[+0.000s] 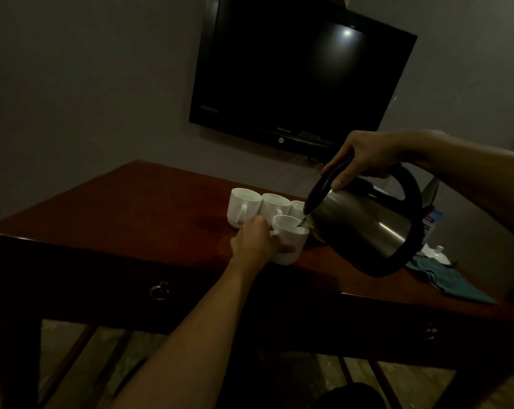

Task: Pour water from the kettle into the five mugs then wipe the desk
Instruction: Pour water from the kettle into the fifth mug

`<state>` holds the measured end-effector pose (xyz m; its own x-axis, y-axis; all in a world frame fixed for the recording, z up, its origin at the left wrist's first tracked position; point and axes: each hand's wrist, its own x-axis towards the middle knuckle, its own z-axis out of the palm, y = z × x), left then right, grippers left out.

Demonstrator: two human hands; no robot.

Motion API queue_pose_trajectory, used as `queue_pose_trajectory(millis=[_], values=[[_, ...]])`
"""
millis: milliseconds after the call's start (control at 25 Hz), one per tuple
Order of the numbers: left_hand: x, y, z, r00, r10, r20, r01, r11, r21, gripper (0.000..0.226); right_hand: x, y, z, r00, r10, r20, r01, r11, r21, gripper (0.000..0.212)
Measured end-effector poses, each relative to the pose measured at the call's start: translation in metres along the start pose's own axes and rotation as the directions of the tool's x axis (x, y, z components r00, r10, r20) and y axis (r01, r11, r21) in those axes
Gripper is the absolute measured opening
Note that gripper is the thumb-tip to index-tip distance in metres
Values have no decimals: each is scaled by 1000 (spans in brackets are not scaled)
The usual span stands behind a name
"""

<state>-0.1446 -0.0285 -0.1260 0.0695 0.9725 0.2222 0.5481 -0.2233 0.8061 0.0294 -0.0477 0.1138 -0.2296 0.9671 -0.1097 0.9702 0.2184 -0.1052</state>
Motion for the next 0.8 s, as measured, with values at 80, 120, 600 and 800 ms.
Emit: queue_pose_trajectory(millis=[80, 120, 600, 800], values=[[0, 0, 0, 1000, -3, -5, 3, 1000, 8, 50, 1, 0, 0, 1000, -1, 1, 1, 1000, -2, 56], [0, 0, 0, 1000, -8, -4, 8, 1000, 9, 50, 2, 0, 0, 1000, -2, 1, 2, 1000, 0, 56], [-2, 2, 1, 1000, -18, -8, 18, 999, 29, 50, 4, -8, -2, 1000, 10, 21, -9, 999, -41, 49], [-3, 7, 1, 1000, 15, -10, -14, 998, 69, 53, 7, -7, -2, 999, 14, 31, -12, 999, -40, 54]])
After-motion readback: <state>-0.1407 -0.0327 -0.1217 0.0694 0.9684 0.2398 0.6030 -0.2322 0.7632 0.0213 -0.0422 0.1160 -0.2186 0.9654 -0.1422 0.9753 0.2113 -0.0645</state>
